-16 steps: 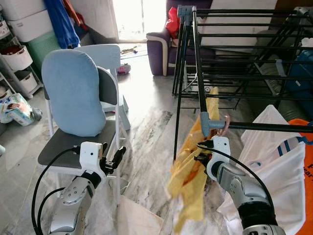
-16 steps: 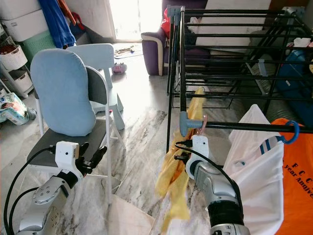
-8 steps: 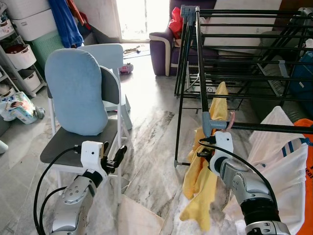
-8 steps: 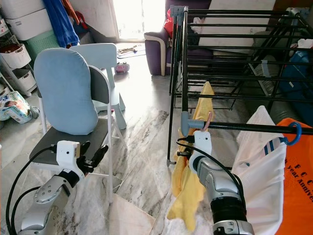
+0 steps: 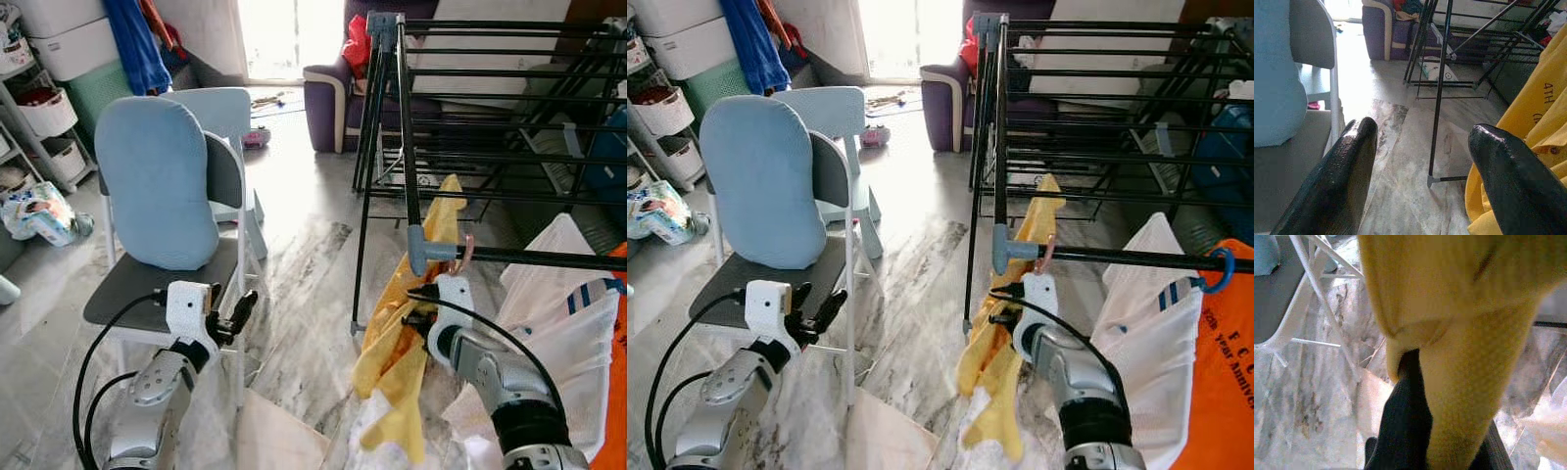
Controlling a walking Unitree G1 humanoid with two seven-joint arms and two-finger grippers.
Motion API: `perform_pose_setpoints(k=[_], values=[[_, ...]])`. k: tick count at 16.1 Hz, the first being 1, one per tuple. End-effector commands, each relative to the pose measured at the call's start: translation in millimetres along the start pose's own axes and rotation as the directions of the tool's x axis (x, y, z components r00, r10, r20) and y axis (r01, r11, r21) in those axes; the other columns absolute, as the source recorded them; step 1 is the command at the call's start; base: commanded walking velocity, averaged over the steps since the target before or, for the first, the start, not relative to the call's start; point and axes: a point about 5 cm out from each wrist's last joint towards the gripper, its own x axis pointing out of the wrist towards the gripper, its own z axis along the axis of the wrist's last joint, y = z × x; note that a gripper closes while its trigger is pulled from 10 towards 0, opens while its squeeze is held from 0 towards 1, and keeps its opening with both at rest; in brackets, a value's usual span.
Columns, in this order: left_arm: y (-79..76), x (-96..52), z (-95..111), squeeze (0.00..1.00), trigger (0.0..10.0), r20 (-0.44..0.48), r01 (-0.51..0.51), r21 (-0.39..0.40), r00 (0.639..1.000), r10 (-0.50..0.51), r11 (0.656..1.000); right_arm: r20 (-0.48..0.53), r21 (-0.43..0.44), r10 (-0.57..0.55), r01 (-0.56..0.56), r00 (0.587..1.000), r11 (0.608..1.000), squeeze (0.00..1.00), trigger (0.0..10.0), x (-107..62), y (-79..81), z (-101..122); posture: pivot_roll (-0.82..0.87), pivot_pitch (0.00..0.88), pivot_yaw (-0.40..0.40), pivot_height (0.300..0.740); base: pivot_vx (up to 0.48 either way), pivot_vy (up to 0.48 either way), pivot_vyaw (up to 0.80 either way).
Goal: Hang hanger
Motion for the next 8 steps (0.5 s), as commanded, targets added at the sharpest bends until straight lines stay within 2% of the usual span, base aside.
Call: perform_pose_setpoints(k=[1,2,3,4,6,8], values=[[1.0,1.9,2,0.0,10.0,0.007,-0.002,0.014,1.0,0.002,1.0,-0.022,0.004,0.01,-0.01,1.0,1.0,0.0,10.0,1.3,2.3,-6,-0.13,0.0,0.042,0.74,0.0,0.0,0.0],[0.7,2.2,2,0.0,10.0,0.008,-0.001,0.014,1.0,0.001,1.0,-0.021,0.0,0.011,-0.011,1.0,1.0,0.0,10.0,1.4,2.1,-6,-0.13,0.0,0.042,0.74,0.0,0.0,0.0],[0.6,2.6,2,0.0,10.0,0.009,-0.001,0.014,1.0,0.001,1.0,0.003,-0.026,0.008,-0.008,1.0,1.0,0.67,10.0,0.6,1.2,-4,-0.13,0.0,0.041,0.74,0.0,0.0,0.0],[0.7,2.7,3,0.0,10.0,0.01,-0.001,0.015,1.0,0.001,1.0,0.014,-0.039,0.005,-0.004,1.0,0.999,1.0,10.0,0.1,0.8,-3,-0.13,0.0,0.041,0.74,0.0,0.0,0.0],[1.2,2.4,3,0.0,10.0,0.016,-0.01,0.013,1.0,0.009,1.0,0.126,-0.17,-0.025,0.046,0.992,0.984,1.0,10.0,-8.6,1.3,7,-0.13,0.0,0.04,0.74,0.0,0.0,0.0],[-2.8,2.9,3,0.0,10.0,0.014,-0.019,-0.017,1.0,0.02,1.0,0.185,-0.189,-0.052,0.087,0.981,0.978,1.0,10.0,-17.1,2.7,3,-0.13,0.0,0.04,0.74,0.0,0.0,0.0]])
